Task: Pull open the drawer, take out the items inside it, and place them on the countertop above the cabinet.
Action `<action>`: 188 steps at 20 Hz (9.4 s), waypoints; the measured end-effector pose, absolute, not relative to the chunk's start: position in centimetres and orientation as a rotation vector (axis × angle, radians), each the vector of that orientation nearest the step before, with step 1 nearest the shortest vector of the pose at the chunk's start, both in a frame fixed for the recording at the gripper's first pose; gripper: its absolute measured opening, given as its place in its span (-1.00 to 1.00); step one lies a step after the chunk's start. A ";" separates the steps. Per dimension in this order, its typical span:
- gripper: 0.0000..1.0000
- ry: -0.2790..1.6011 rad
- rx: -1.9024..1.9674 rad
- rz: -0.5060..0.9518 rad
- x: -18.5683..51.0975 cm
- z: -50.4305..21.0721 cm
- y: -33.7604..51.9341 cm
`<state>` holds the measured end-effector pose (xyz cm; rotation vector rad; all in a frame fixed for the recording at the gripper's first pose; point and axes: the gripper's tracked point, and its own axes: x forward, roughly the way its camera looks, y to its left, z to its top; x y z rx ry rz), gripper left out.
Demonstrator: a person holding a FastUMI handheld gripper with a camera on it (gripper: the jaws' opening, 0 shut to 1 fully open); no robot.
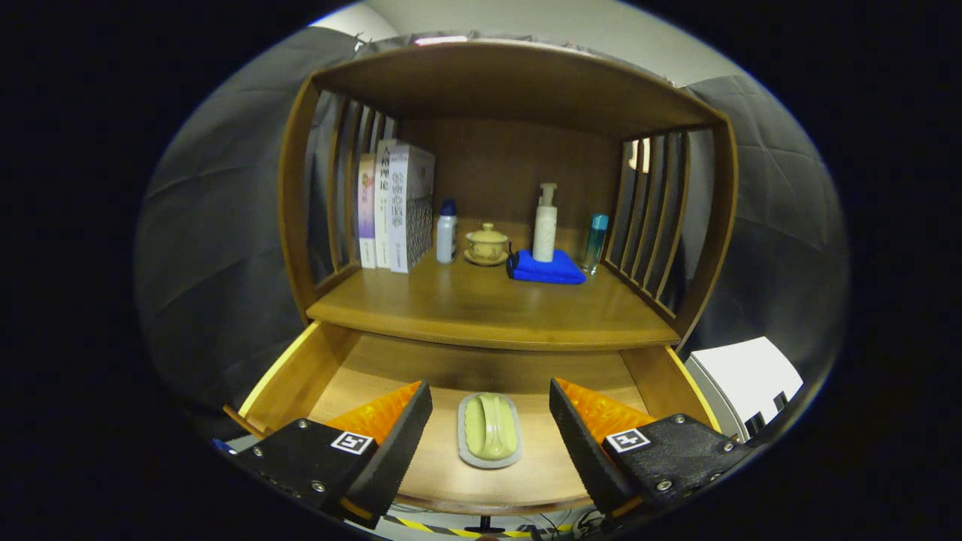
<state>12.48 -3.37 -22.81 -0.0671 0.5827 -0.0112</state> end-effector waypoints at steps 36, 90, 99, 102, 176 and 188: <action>-0.56 0.782 -0.140 0.041 12.5 -29.7 -2.7; 0.89 0.333 0.005 0.061 26.5 -15.3 -5.3; 0.89 0.161 -0.096 0.082 15.3 -9.2 -4.4; 0.89 0.099 -0.120 0.100 10.5 -9.1 -3.1; 0.87 0.154 -0.101 -0.046 19.6 -31.9 -4.6; 0.89 0.020 -0.027 -0.001 15.6 -12.6 -10.5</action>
